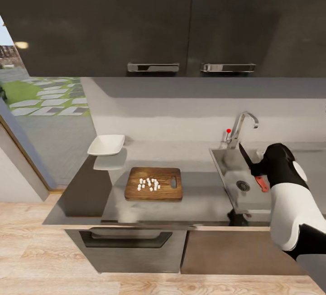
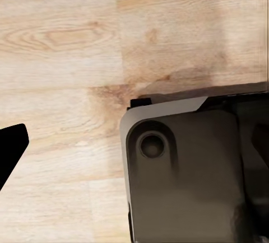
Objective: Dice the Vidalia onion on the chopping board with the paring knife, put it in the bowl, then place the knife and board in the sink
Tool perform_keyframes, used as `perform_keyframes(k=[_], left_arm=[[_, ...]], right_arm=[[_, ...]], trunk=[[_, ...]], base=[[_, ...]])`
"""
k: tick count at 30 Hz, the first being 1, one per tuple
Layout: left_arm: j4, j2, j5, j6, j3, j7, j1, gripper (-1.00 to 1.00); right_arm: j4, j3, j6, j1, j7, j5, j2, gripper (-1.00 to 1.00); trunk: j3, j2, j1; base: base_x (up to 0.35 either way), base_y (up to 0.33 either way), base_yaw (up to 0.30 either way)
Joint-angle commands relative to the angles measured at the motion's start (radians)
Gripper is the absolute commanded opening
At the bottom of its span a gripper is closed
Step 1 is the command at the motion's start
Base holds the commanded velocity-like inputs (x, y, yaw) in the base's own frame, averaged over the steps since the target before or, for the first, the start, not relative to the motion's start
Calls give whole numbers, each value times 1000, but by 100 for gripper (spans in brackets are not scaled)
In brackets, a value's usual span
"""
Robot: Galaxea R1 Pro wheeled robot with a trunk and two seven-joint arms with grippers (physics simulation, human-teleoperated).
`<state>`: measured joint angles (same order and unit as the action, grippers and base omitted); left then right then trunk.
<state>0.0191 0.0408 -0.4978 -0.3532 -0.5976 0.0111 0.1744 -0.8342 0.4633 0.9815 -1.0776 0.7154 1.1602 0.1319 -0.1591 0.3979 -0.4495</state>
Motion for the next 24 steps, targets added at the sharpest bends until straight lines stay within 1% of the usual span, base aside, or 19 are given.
perform_keyframes(k=[1,3,8,12,14,17,19,21,24], left_arm=[[-2,-3,-7,-2,-8,1,0,100],[-10,-9,-7,-2,-8,1,0,100],[-14,-12,-7,-3,-8,1,0,100],[-14,-13,-7,-3,-8,1,0,100],[-14,-13,-7,-3,-8,1,0,100],[-15,-12,-7,-3,-8,1,0,100],[-15,-12,-7,-3,-8,1,0,100],[-15,-12,-7,-3,-8,1,0,100],[-15,-12,-7,-3,-8,1,0,100]], right_arm=[[12,2,0,-2,10,10,0,-100],[36,2,0,-2,10,9,-1,-100],[80,3,0,-4,9,9,-3,-100],[123,3,-2,-4,-11,5,-4,-100],[135,4,-9,-4,-25,-22,-5,-100],[139,3,-11,-4,-32,-86,-6,-100],[140,1,-13,-4,-35,-115,-8,-100],[141,-1,-13,-4,-36,-127,-13,-100],[141,-1,-15,-3,-37,-133,-21,-100]], trunk=[[-2,2,-1],[-2,2,-1],[-2,2,-1],[-2,2,-1],[-2,2,-1],[-2,2,-1],[-2,2,-1],[-2,2,-1],[-2,2,-1]], base=[[0,-131,0],[0,-239,0],[0,-297,0],[0,-316,0],[0,-319,0],[0,-288,0],[0,-124,0],[0,-51,0],[0,-17,0]])
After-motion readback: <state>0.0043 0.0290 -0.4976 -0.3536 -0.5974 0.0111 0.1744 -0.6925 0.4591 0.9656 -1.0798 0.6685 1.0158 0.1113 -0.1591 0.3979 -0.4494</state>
